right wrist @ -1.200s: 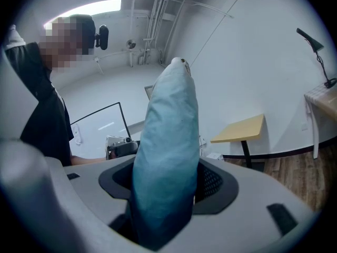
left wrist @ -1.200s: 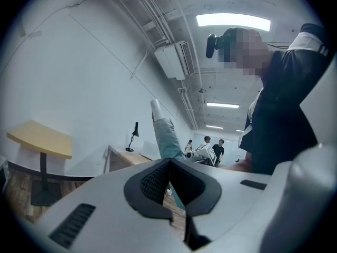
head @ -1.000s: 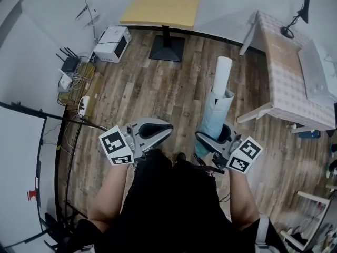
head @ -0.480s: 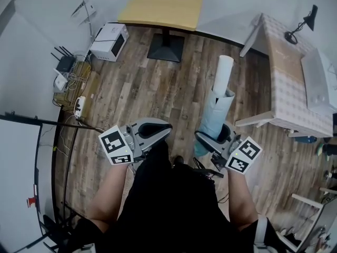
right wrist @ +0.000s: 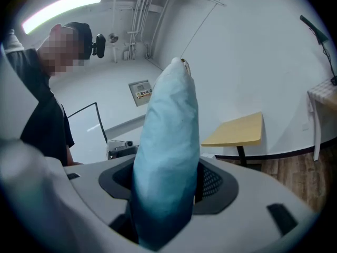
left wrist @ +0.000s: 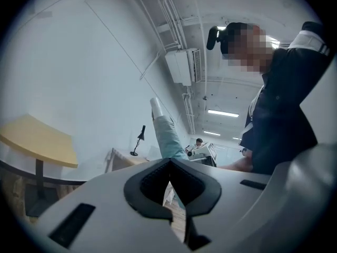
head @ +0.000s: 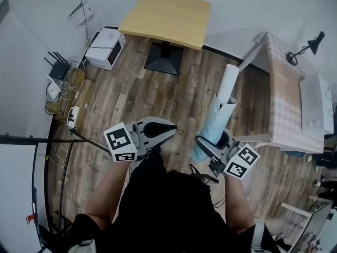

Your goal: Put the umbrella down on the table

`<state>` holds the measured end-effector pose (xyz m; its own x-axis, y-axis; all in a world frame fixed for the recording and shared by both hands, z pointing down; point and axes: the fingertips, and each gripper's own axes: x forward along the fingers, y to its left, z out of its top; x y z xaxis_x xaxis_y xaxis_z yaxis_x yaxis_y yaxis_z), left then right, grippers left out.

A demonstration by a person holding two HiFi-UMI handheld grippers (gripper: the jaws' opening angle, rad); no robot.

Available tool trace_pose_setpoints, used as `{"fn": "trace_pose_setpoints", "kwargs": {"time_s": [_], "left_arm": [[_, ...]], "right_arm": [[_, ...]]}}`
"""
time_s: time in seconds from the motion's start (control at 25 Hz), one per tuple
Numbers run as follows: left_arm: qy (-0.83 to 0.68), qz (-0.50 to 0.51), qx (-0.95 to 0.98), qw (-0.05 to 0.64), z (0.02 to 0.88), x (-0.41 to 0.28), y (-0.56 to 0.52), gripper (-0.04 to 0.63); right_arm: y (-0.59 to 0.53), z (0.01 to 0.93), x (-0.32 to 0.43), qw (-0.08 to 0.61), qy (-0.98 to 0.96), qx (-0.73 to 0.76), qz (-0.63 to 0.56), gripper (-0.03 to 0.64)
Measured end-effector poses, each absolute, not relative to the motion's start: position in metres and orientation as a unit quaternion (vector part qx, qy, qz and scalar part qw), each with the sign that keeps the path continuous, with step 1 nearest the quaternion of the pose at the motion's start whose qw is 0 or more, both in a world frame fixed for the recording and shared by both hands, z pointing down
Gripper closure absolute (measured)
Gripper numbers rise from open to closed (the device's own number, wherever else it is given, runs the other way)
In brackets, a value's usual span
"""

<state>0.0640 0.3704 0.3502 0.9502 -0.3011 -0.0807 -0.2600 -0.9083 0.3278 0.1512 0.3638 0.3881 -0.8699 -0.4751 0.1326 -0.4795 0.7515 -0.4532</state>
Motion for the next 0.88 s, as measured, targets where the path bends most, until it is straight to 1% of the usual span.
{"fn": "trace_pose_setpoints", "kwargs": {"time_s": [0.12, 0.24, 0.4, 0.56, 0.88], "left_arm": [[-0.13, -0.073, 0.977, 0.153, 0.344, 0.049, 0.344, 0.583], [-0.115, -0.069, 0.979, 0.152, 0.346, 0.035, 0.319, 0.583], [-0.109, -0.067, 0.978, 0.165, 0.356, 0.022, 0.29, 0.583], [-0.106, -0.067, 0.977, 0.175, 0.36, 0.023, 0.263, 0.583], [-0.136, -0.045, 0.974, 0.173, 0.363, 0.034, 0.18, 0.583]], "right_arm": [[0.341, 0.386, 0.137, 0.011, -0.934, 0.268, 0.237, 0.321], [0.319, 0.381, 0.125, 0.002, -0.931, 0.281, 0.234, 0.321], [0.298, 0.385, 0.113, -0.001, -0.927, 0.288, 0.241, 0.321], [0.272, 0.393, 0.117, 0.008, -0.924, 0.29, 0.251, 0.321], [0.177, 0.402, 0.123, -0.007, -0.928, 0.266, 0.259, 0.321]]}}
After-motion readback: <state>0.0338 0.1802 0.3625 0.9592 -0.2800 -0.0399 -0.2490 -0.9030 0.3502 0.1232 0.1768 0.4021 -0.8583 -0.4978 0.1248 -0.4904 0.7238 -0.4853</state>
